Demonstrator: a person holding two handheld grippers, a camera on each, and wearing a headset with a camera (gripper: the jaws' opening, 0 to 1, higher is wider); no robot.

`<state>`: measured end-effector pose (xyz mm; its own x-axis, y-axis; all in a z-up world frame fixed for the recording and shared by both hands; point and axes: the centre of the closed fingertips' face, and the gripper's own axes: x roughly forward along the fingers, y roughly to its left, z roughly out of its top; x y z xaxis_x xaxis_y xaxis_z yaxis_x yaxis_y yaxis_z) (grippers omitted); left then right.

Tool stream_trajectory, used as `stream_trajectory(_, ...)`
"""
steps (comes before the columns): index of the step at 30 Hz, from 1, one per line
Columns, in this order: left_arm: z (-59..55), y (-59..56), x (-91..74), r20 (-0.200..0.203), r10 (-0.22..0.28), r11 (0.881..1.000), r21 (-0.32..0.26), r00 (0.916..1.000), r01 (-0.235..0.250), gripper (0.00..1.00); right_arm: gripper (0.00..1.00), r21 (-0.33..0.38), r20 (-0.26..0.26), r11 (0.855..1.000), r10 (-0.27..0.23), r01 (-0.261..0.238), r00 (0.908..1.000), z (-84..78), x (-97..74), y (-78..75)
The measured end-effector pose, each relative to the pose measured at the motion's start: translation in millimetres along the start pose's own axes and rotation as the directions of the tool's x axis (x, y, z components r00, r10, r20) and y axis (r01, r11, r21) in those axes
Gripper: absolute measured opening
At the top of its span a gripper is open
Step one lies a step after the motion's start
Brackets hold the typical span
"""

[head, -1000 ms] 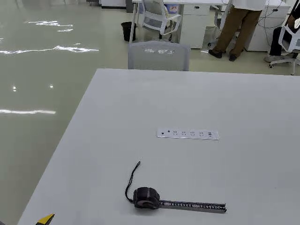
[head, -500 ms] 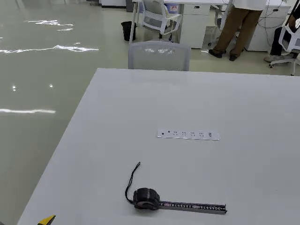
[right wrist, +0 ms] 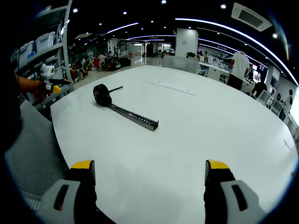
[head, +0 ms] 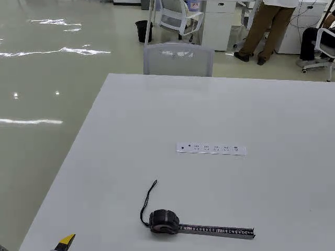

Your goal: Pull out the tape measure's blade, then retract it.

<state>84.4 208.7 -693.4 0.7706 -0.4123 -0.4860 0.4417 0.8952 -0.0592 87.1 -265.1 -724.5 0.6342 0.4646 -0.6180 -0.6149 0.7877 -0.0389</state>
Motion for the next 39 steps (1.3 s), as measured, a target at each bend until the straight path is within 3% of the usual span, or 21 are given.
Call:
stream_trajectory(2,-6.7,-0.5,2.3,0.001,-0.014,1.0,0.01,0.9999,0.014,0.99,1.0,-0.014,-0.006,1.0,0.009,-0.009,0.9999,1.9,4.2,0.8)
stream_trajectory(3,-4.1,-11.3,12.1,0.001,-0.021,1.0,0.01,0.9998,0.021,0.99,0.99,-0.027,-0.007,0.999,0.016,-0.016,0.9999,3.2,6.8,1.1)
stream_trajectory(5,-2.4,-18.0,18.2,-0.011,-0.012,1.0,0.025,0.9999,0.013,0.99,0.99,-0.069,-0.03,0.997,0.031,-0.033,0.9991,0.1,12.4,-0.4)
stream_trajectory(8,4.6,-22.8,23.4,0.005,-0.017,1.0,0.019,0.9998,0.017,0.99,1.0,-0.092,-0.048,0.992,0.086,-0.091,0.9951,3.7,20.0,8.2)
stream_trajectory(9,8.6,-24.5,23.9,0.008,-0.013,1.0,0.024,0.9999,0.013,0.99,1.0,-0.102,-0.048,0.991,0.085,-0.089,0.9953,5.3,21.6,7.9)
stream_trajectory(16,16.9,-20.1,33.4,0.035,0.034,0.999,0.023,0.9988,-0.035,0.99,0.98,-0.119,-0.049,0.988,0.093,-0.098,0.9945,17.9,30.5,3.6)
stream_trajectory(19,13.5,-15.8,38.2,0.033,0.048,0.999,0.011,0.9983,-0.049,0.99,0.96,-0.143,-0.062,0.984,0.1,-0.108,0.993,19.9,35.2,1.7)
stream_trajectory(31,14.0,-41.8,66.7,0.023,0.035,0.999,-0.008,0.9991,-0.035,0.99,0.92,-0.205,-0.112,0.965,0.142,-0.163,0.9835,24.9,50.5,0.4)
stream_trajectory(39,16.7,-43.8,81.4,0.024,0.061,0.998,-0.009,0.9978,-0.061,0.99,0.89,-0.24,-0.138,0.951,0.164,-0.193,0.9768,26.4,59.5,-0.3)
